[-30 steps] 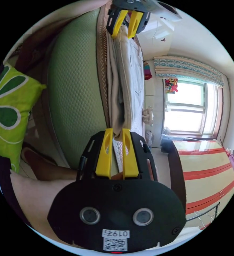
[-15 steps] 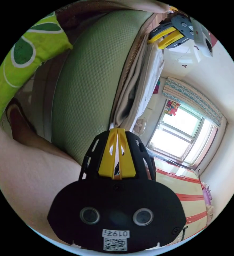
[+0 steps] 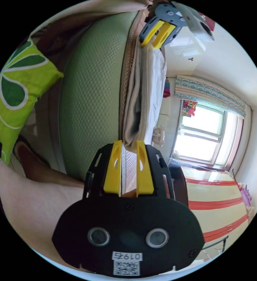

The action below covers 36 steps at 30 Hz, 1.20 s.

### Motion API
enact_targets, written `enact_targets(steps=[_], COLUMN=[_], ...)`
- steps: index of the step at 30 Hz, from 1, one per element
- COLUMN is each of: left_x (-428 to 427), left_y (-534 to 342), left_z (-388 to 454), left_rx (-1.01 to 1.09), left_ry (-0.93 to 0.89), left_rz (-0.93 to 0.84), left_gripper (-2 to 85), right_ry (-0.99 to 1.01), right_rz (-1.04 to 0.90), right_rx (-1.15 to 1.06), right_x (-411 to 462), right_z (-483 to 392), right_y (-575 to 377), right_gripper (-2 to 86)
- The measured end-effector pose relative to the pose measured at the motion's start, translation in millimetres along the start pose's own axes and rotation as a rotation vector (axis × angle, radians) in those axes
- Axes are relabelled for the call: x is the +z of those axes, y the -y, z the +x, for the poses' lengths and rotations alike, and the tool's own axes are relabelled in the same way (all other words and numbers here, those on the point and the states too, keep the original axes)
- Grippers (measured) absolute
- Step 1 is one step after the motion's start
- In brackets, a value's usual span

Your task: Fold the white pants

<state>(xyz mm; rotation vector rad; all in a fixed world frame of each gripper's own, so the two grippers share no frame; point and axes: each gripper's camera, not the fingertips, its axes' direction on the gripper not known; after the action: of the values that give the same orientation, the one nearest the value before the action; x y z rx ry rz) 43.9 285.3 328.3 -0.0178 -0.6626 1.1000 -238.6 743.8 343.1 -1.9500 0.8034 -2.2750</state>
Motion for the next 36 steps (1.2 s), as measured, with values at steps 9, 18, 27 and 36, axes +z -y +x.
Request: enact_targets(steps=[9,18,27,36], left_x=[22,33,40,46], left_y=[-21,-38,-46,-47], left_z=[-30,-31,-34,-40], left_rx=[-0.020,-0.029,-0.027,-0.025], left_ry=[-0.133,-0.107,-0.094,-0.110], left_rz=[0.042,0.072,0.076,0.052], left_gripper=[6.5,6.6,6.6,6.6], right_ry=[-0.042,-0.139,-0.204,-0.315], right_rz=[-0.020,-0.058,-0.100,-0.141], right_rx=[-0.064,-0.218,-0.254,-0.501], right_x=[-3,-4,1,5], right_z=[9,-13,-19,-23], right_y=[19,32,58,49], right_gripper=[4.7,4.6,4.5,-0.8])
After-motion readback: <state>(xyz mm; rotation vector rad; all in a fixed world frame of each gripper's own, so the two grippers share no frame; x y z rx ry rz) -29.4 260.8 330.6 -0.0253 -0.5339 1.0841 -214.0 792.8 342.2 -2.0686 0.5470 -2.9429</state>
